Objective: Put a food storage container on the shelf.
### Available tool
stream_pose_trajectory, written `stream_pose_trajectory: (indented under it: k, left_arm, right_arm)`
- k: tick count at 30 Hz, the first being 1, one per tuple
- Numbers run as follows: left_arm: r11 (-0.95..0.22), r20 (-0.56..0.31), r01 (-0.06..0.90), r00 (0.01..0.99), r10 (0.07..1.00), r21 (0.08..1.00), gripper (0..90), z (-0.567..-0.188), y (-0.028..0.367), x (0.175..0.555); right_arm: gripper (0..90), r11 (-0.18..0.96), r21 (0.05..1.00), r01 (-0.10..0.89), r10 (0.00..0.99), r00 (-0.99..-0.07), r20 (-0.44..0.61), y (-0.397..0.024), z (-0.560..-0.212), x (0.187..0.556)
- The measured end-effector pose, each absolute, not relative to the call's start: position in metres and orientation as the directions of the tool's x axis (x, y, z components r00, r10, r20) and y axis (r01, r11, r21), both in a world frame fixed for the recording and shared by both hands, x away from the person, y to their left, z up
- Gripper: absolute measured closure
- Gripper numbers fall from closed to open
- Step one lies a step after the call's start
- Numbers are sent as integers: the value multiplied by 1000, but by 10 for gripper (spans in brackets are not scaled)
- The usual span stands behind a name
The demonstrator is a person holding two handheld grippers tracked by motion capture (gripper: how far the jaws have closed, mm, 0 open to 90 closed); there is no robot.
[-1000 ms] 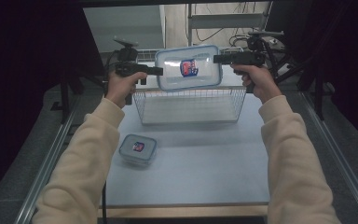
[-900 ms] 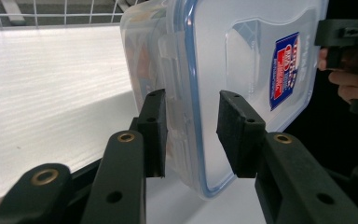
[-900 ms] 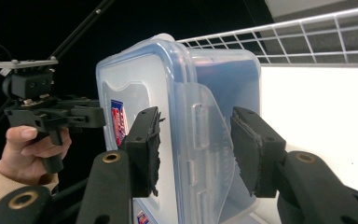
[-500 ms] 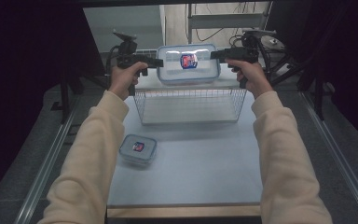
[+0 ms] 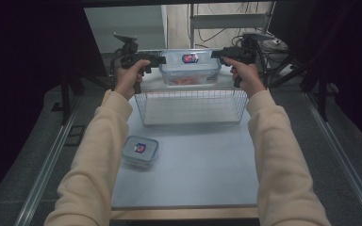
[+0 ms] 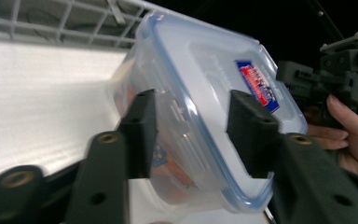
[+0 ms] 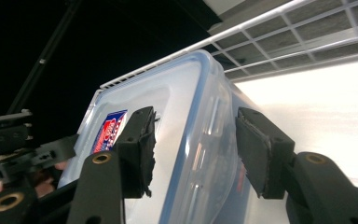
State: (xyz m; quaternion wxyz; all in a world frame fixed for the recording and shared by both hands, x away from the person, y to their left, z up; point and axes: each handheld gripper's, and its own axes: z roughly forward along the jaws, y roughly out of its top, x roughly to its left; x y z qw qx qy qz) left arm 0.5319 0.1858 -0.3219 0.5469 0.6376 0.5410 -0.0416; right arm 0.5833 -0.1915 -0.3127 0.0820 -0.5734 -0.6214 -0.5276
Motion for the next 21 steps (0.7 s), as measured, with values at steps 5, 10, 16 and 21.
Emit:
stream_pose_trajectory:
  k: [5,10,16,21]
  left_arm:
    - [182,-632,716,431,644,674,474,-322,182,531]
    - [159,-572,666,466,675,729,392,-314,178,521]
    - [129,-539,655,476,695,744,333,-311,181,505]
    - [106,-511,641,489,707,760,322,-310,185,489]
  right_arm:
    - [391,-219,588,779,622,-353,700,-192,-313,580]
    - [342,-199,681,704,659,-418,625,-195,-303,566]
    - [325,-147,750,645,661,-500,559,-204,-294,546]
    - [315,-110,767,632,659,-532,532,-212,-294,530]
